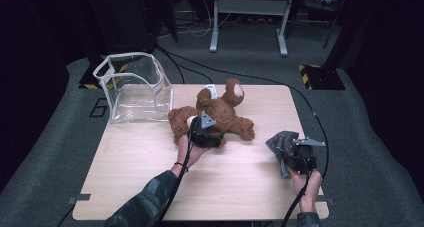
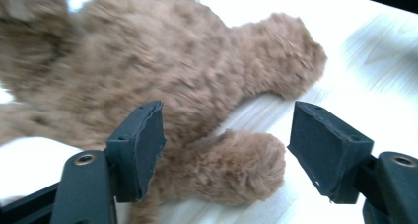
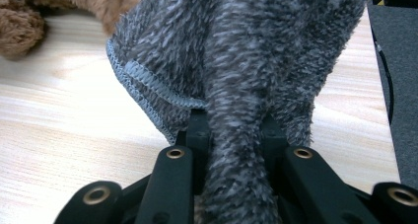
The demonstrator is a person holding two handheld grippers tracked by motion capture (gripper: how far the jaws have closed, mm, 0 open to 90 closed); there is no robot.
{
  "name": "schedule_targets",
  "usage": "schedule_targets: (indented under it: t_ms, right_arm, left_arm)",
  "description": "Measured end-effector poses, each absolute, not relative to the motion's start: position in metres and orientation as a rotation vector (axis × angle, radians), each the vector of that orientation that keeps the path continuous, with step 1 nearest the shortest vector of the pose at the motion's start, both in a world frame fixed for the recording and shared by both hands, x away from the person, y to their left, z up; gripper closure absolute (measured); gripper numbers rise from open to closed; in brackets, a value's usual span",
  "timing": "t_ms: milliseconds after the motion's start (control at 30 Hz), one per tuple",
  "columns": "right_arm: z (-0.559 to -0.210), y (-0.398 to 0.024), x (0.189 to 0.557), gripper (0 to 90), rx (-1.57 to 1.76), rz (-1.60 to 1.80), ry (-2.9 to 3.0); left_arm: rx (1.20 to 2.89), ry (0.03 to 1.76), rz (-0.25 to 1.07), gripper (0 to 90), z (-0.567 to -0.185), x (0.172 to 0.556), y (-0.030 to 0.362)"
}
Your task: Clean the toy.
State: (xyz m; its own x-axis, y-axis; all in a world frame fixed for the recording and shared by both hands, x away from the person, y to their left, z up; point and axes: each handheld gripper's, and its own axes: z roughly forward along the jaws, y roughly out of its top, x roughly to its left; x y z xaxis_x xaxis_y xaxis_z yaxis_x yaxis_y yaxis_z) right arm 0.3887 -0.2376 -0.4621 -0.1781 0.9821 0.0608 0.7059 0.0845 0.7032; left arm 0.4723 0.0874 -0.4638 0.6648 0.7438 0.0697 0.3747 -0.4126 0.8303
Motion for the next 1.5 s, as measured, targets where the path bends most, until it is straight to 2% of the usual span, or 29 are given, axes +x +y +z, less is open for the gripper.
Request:
schedule_targets:
  t_ms: [200, 367, 533, 700, 833, 967, 1100, 1167, 1200, 1267, 1300, 1333, 1500]
  right_arm:
    - [-0.463, -0.240, 0.388, 74.3, 1.661, 0.855, 1.940]
    - [-0.463, -0.240, 0.388, 74.2, 1.674, 0.863, 1.930]
    - [-0.464, -0.241, 0.387, 74.2, 1.677, 0.857, 1.934]
    - [-0.464, -0.243, 0.386, 74.2, 1.668, 0.857, 1.936]
    - [-0.464, -0.242, 0.386, 74.2, 1.667, 0.862, 1.933]
    - [-0.465, -0.242, 0.385, 74.2, 1.683, 0.866, 1.924]
    - [-0.465, -0.241, 0.385, 74.2, 1.688, 0.866, 1.925]
    - [-0.465, -0.242, 0.385, 74.2, 1.672, 0.860, 1.934]
    - [-0.465, -0.241, 0.386, 74.2, 1.674, 0.862, 1.933]
    - [-0.465, -0.240, 0.386, 74.2, 1.673, 0.866, 1.931]
    - [-0.464, -0.240, 0.386, 74.2, 1.663, 0.867, 1.934]
    - [-0.463, -0.239, 0.386, 74.2, 1.661, 0.866, 1.936]
    - [-0.460, -0.237, 0.387, 74.2, 1.659, 0.870, 1.935]
  left_arm:
    - [2.089, 0.874, 0.570, 25.3, -0.476, 0.473, 0.076]
    - [2.150, 0.858, 0.567, 28.8, -0.489, 0.474, 0.064]
    - [2.204, 0.835, 0.620, 49.2, -0.501, 0.475, 0.057]
    - [2.209, 0.826, 0.602, 66.7, -0.503, 0.476, 0.063]
    - [2.206, 0.817, 0.567, 72.9, -0.502, 0.472, 0.075]
    - [2.194, 0.803, 0.541, 73.7, -0.501, 0.464, 0.087]
    - [2.176, 0.786, 0.521, 73.6, -0.500, 0.455, 0.097]
    - [2.169, 0.795, 0.519, 70.7, -0.500, 0.453, 0.099]
    - [2.168, 0.800, 0.519, 67.8, -0.497, 0.451, 0.099]
    - [2.158, 0.807, 0.531, 56.4, -0.495, 0.449, 0.099]
    - [2.142, 0.818, 0.550, 56.4, -0.490, 0.446, 0.100]
    - [2.113, 0.832, 0.582, 44.7, -0.487, 0.443, 0.100]
    - [1.976, 0.884, 0.717, 32.8, -0.460, 0.430, 0.113]
